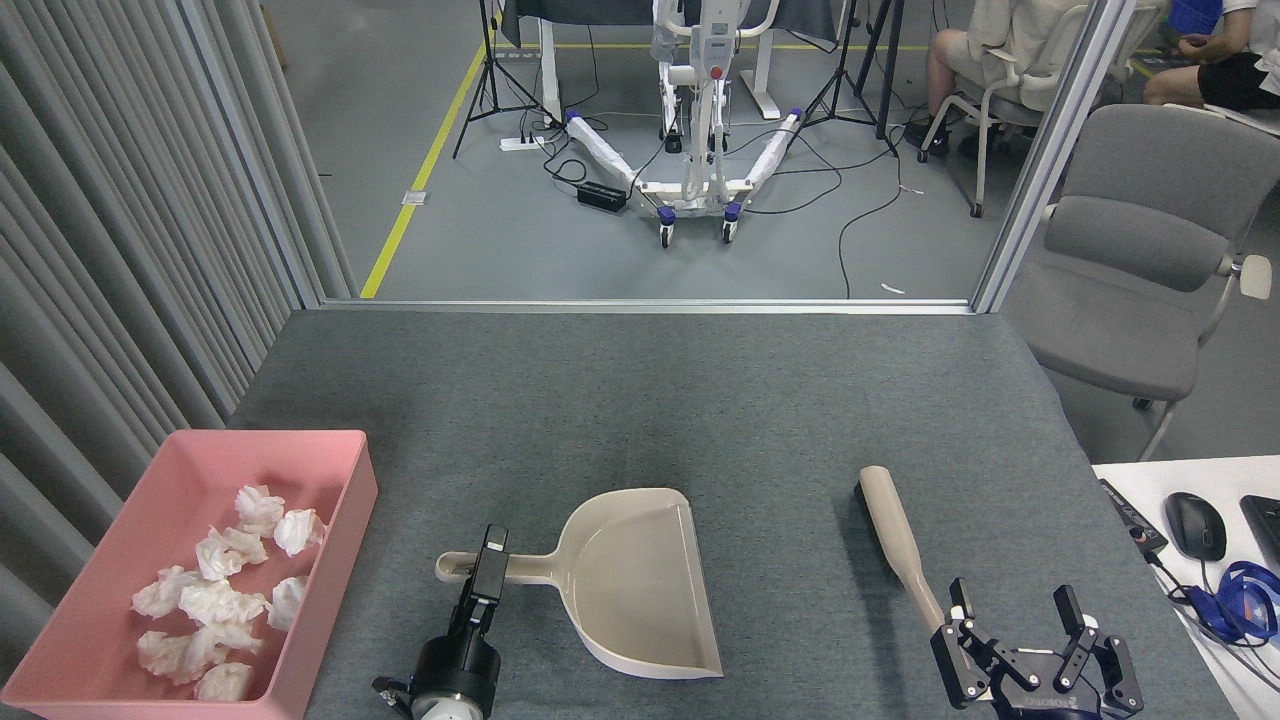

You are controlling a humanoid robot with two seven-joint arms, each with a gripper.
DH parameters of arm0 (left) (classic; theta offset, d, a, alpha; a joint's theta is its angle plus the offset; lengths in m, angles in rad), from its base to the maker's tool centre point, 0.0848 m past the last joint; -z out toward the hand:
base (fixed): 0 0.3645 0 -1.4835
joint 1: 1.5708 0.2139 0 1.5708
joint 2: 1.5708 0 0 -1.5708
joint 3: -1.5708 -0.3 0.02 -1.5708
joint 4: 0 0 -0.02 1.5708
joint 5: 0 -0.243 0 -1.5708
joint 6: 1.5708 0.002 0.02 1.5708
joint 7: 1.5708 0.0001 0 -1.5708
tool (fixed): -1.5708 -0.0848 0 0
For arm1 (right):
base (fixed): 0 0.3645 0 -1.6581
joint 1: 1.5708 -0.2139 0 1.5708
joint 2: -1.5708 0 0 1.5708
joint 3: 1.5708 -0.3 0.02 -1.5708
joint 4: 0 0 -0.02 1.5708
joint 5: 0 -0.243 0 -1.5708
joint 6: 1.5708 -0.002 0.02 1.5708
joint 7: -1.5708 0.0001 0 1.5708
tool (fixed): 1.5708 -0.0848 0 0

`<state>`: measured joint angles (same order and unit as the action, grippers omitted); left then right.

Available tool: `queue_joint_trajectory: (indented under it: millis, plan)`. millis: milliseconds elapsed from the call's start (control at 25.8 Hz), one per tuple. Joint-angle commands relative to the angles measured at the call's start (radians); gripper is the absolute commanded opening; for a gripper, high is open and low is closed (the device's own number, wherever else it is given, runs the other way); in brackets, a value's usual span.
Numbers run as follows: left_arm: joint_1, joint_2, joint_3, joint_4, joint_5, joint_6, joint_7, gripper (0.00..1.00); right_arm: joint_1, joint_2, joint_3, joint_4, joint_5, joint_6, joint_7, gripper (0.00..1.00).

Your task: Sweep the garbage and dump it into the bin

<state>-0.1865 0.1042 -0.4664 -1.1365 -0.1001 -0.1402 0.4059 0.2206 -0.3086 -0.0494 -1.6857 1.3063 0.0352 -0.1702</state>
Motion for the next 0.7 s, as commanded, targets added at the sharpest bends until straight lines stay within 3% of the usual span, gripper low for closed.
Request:
queue_joint_trajectory:
  millis: [0, 194, 310, 503, 658]
  plan:
    - [0.005, 0.002, -0.005, -0.005, 0.000, -0.013, -0.002, 1.00, 0.000, -0.003, 0.000, 0.000, 0.001, 0.003, 0.000, 0.98]
    - [0.068, 0.003, -0.002, -0.048, 0.000, 0.013, 0.005, 1.00, 0.006, -0.006, -0.001, 0.001, 0.001, 0.003, 0.000, 0.98]
    - [0.128, 0.006, -0.002, -0.135, -0.009, 0.068, 0.008, 1.00, 0.016, -0.006, -0.001, 0.001, 0.001, 0.003, 0.000, 0.98]
    - [0.203, 0.022, 0.000, -0.253, -0.027, 0.067, 0.025, 1.00, 0.022, -0.009, -0.001, 0.001, 0.001, 0.005, -0.002, 0.98]
    - [0.240, 0.100, 0.009, -0.345, -0.217, 0.074, 0.025, 1.00, 0.028, -0.009, -0.003, 0.001, -0.001, 0.006, -0.002, 0.98]
